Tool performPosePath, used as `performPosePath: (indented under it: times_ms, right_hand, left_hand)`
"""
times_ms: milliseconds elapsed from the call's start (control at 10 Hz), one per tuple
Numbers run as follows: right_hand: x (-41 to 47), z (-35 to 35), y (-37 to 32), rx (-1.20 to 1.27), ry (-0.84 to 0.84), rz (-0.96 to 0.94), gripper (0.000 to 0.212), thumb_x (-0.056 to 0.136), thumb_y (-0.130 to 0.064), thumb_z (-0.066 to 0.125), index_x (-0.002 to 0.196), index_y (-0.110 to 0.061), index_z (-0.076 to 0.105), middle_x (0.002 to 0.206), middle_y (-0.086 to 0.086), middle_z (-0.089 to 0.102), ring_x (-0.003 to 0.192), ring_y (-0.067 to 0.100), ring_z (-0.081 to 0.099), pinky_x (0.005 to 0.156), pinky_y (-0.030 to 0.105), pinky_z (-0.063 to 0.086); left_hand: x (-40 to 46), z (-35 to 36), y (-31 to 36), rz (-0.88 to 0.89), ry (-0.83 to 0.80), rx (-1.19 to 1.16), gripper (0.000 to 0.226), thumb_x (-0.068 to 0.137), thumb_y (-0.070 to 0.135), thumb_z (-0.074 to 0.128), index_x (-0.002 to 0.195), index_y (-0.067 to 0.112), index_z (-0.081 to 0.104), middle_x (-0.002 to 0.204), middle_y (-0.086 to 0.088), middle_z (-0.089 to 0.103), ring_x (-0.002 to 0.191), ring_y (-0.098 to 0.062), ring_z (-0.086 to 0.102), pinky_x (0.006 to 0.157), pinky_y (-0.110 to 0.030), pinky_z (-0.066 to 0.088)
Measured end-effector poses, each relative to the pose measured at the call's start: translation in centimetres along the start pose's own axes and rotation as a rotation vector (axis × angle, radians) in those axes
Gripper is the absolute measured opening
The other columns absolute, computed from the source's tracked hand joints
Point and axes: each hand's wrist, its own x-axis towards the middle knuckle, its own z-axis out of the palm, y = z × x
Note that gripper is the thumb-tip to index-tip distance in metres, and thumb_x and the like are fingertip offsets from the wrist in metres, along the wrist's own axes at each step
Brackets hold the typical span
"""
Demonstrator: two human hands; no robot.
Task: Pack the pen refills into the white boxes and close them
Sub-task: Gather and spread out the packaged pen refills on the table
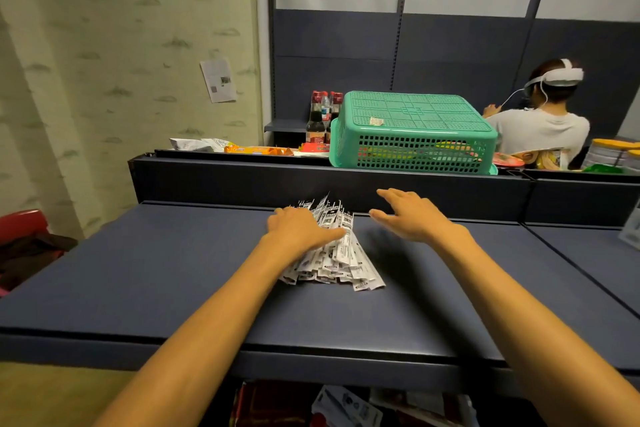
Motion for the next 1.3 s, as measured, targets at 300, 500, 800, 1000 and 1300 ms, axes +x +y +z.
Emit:
performPosePath:
  times_ms: [300, 500, 800, 1000, 1300]
  right_hand:
    - [-1.4, -0.9, 1.6, -0.025, 0.028, 0.005, 0.068, 0.098, -0.056, 0.038, 0.155, -0.021, 0.022, 0.159, 0.002, 0.028, 0.143, 0.028, 0.03, 0.112, 0.047, 0.029]
    - [-2.4, -0.6, 3.1, 0.01, 0.049, -0.022, 0.068, 0.099, -0.055, 0.039, 0.155, -0.021, 0.022, 0.159, 0.003, 0.03, 0.143, 0.028, 0.031, 0.112, 0.047, 0.03]
    - [-2.8, -0.2, 3.9, 0.026, 0.037, -0.039, 0.067, 0.099, -0.055, 0.037, 0.155, -0.02, 0.022, 0.159, 0.004, 0.03, 0.143, 0.028, 0.031, 0.113, 0.048, 0.028]
    - [-3.0, -0.7, 4.6, 0.014, 0.045, -0.036, 0.068, 0.099, -0.056, 0.038, 0.154, -0.02, 0.022, 0.158, 0.003, 0.031, 0.142, 0.028, 0.032, 0.113, 0.048, 0.029]
    - [-4.2, -1.4, 4.6, 0.006, 0.041, 0.021, 0.067, 0.099, -0.054, 0.04, 0.154, -0.019, 0.024, 0.158, 0.004, 0.032, 0.141, 0.029, 0.034, 0.112, 0.047, 0.03]
  left_hand:
    - [1.3, -0.8, 1.6, -0.133, -0.135, -0.013, 0.093, 0.068, 0.058, 0.072, 0.14, 0.01, 0.037, 0.136, -0.012, 0.048, 0.124, -0.036, 0.047, 0.099, -0.05, 0.045]
    - [0.9, -1.0, 2.7, -0.104, -0.125, -0.006, 0.065, 0.075, 0.041, 0.077, 0.125, 0.007, 0.053, 0.123, -0.01, 0.058, 0.112, -0.03, 0.058, 0.096, -0.043, 0.05]
    - [0.7, 0.2, 3.7, -0.093, -0.078, -0.065, 0.032, 0.078, 0.027, 0.07, 0.099, 0.009, 0.057, 0.11, -0.012, 0.063, 0.103, -0.03, 0.062, 0.092, -0.044, 0.053]
    - [0.9, -1.0, 3.2, -0.098, 0.049, -0.172, 0.049, 0.084, 0.029, 0.068, 0.119, 0.002, 0.049, 0.116, -0.014, 0.059, 0.108, -0.032, 0.059, 0.089, -0.04, 0.053]
    - [0.2, -4.2, 1.5, 0.045, 0.108, -0.252, 0.069, 0.083, 0.028, 0.07, 0.135, 0.004, 0.032, 0.116, -0.017, 0.057, 0.107, -0.036, 0.057, 0.081, -0.044, 0.053]
